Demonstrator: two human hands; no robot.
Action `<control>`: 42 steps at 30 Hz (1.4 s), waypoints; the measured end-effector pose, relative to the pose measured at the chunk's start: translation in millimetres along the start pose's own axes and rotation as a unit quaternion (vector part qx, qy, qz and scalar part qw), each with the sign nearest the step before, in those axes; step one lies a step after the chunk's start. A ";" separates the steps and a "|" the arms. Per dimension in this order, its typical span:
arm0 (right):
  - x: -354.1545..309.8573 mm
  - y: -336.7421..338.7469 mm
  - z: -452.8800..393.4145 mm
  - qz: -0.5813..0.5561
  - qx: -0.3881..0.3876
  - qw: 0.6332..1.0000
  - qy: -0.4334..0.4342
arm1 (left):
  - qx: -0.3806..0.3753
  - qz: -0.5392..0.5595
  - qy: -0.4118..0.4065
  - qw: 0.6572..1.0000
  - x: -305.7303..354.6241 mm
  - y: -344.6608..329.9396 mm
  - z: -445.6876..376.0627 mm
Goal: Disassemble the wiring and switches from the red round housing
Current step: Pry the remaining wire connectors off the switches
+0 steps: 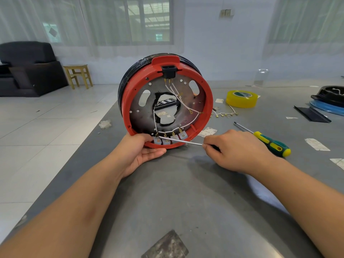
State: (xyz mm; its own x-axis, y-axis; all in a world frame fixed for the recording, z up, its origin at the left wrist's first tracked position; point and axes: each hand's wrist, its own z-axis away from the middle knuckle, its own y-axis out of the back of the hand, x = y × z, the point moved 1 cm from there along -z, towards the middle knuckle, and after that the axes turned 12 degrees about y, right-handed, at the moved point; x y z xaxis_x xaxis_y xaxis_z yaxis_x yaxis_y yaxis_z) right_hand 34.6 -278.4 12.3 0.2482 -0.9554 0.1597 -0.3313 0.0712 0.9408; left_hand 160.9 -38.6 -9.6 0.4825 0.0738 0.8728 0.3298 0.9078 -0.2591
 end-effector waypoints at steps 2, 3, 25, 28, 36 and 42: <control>0.3 -1.9 -0.1 0.034 0.019 0.999 0.012 | 0.001 0.001 -0.001 1.000 0.1 0.1 -0.7; 0.2 -3.1 0.0 0.054 0.030 0.998 0.017 | 0.001 0.002 -0.001 1.000 0.0 0.3 -0.9; -11.5 0.6 4.6 0.132 0.101 0.986 -0.012 | 0.001 0.016 0.009 1.000 -0.5 0.5 -2.2; -14.1 0.1 3.5 0.129 0.101 0.986 -0.014 | -0.001 0.028 0.014 0.999 -0.5 0.7 -1.1; -16.2 0.7 4.3 0.134 0.097 0.986 -0.015 | 0.006 0.031 0.021 0.999 0.3 -0.1 1.5; -16.9 0.7 3.2 0.137 0.087 0.987 -0.015 | 0.008 0.034 0.025 0.999 0.9 -0.3 1.9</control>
State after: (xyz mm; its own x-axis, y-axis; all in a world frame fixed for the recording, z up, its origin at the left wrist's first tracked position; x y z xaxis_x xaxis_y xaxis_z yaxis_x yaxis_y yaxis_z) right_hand 27.3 -263.2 9.2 0.1014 -0.9153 0.3899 -0.5340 0.2806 0.7976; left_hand 159.7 -38.0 -8.0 0.5430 0.1163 0.8316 0.2821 0.9075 -0.3111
